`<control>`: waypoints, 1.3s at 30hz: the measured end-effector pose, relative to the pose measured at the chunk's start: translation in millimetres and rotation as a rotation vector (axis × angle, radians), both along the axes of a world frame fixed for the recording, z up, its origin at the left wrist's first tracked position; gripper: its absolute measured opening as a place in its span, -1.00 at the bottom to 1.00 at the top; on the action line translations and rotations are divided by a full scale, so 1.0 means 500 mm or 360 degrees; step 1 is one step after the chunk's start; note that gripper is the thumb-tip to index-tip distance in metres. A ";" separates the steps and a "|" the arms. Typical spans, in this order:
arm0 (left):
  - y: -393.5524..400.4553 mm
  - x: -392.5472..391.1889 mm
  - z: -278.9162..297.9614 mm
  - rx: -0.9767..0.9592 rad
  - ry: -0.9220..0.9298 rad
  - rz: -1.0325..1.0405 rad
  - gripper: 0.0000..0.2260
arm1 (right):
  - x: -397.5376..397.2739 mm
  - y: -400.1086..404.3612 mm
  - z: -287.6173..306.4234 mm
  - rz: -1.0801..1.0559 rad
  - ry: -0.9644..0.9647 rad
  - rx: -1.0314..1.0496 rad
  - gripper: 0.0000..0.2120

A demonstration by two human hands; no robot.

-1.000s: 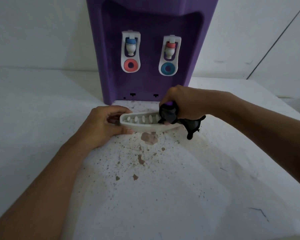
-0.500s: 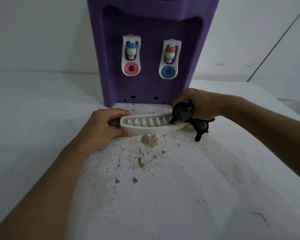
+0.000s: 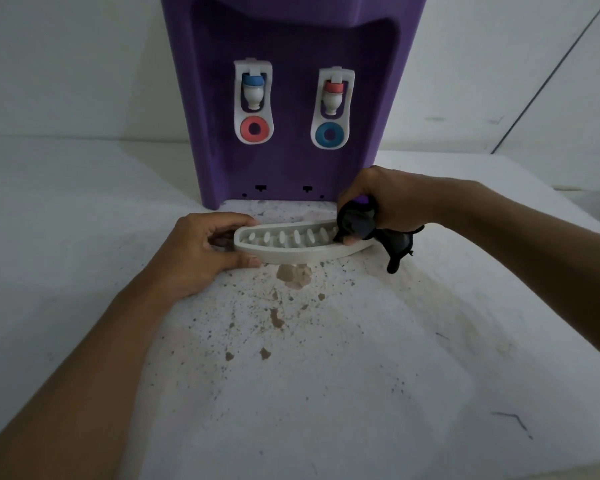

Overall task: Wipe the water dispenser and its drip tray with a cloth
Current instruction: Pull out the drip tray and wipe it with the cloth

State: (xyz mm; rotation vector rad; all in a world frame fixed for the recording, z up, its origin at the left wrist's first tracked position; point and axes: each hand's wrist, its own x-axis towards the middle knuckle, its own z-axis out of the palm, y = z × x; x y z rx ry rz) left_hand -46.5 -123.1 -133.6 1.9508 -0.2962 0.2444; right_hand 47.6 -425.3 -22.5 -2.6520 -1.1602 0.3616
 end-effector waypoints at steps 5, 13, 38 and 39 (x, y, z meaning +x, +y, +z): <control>0.000 -0.001 0.001 0.0022 0.0011 -0.0002 -0.48 | 0.016 -0.022 0.022 0.0008 -0.0187 -0.0278 -0.64; -0.001 -0.001 0.002 0.0026 0.0025 0.0011 -0.50 | 0.019 -0.019 0.013 -0.0003 -0.0228 -0.0283 -0.70; 0.001 0.002 0.000 0.0003 0.0022 -0.0003 -0.51 | 0.023 -0.074 0.070 -0.0462 -0.0250 -0.0196 -0.88; 0.000 0.001 0.000 0.0001 0.0019 0.0002 -0.51 | 0.021 -0.068 0.067 -0.0492 -0.0205 -0.0197 -0.84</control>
